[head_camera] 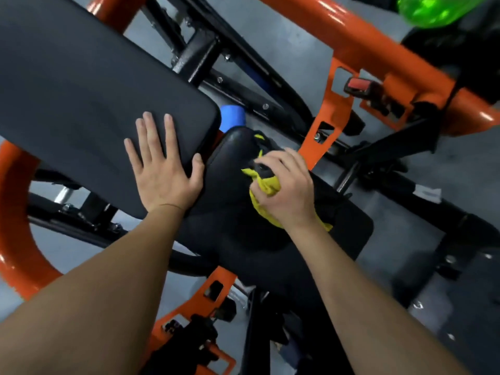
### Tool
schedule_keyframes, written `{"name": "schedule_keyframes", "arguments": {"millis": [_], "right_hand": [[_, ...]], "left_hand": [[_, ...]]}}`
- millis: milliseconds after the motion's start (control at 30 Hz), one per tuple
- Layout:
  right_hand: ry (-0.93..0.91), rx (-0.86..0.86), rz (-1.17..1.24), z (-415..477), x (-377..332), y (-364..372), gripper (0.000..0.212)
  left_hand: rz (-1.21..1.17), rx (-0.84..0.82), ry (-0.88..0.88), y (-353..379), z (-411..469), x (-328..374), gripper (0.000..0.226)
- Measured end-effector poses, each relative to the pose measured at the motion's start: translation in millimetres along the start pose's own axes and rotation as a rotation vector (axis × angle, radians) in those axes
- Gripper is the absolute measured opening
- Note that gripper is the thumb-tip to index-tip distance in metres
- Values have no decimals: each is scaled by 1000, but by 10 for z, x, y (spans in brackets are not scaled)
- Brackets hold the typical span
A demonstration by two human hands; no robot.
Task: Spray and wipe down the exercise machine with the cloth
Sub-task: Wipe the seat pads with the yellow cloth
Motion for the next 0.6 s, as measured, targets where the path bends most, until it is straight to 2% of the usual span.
{"name": "schedule_keyframes", "arguments": {"millis": [167,333,500,600], "right_hand": [[194,-29,-37,-673,322,-333,29],[317,42,-46,-655,282,-372,24],[308,122,38,-31,-2,-47,23],[215,67,108,426,-235,175,27]], "left_hand": [[-20,25,3,-5,1,-2,80],[-34,28,-4,-6,5,-14,82],[-27,34,1,24,-4,5,82],[-15,29,1,11,-1,-1,82]]}}
Point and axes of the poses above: each hand's wrist, its own z-axis towards the middle knuckle, its own y-axis out of the palm, x = y × z, the point moved 2 cm from there along z, towards the middle knuckle, and after that the axes turned 9 degrees about -y, right-handed, at the moved point
